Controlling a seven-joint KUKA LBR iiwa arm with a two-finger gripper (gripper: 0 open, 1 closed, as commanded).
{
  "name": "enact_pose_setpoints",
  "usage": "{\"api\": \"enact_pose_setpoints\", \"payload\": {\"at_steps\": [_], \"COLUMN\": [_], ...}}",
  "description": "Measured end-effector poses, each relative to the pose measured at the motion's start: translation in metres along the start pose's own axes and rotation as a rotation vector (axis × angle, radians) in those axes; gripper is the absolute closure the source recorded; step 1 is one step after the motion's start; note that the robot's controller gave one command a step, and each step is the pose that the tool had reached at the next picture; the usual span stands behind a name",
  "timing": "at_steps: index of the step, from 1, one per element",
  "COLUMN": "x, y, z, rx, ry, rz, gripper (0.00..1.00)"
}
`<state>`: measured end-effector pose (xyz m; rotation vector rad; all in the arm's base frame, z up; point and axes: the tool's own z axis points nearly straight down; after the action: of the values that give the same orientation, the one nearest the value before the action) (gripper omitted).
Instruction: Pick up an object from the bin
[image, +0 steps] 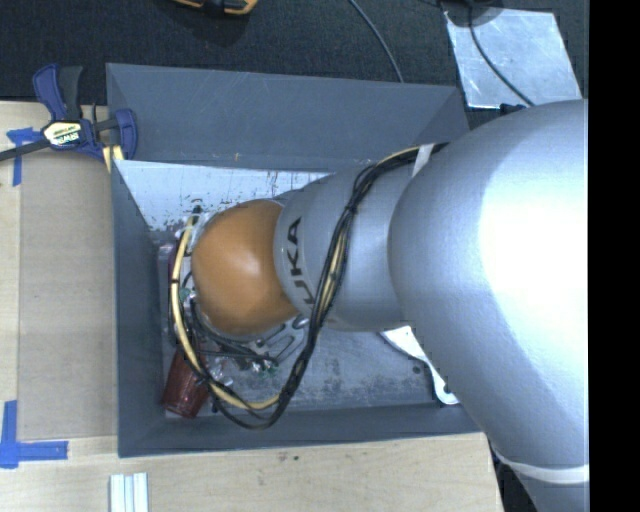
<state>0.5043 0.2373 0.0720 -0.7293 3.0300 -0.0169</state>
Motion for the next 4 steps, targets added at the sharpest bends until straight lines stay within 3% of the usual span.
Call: {"api": "enact_pose_setpoints", "payload": {"at_steps": [1,2,4], "x": [-0.003,0.007,0.007], "y": [0.007,0.01,0.009], "z": [0.002,0.002,-0.009], "rx": [-0.016,-0.007,-0.009], "ry": [0.015,0.001,0.001], "rz": [-0.018,-0.531,-0.528], "gripper": [0.0,1.0,1.0]}}
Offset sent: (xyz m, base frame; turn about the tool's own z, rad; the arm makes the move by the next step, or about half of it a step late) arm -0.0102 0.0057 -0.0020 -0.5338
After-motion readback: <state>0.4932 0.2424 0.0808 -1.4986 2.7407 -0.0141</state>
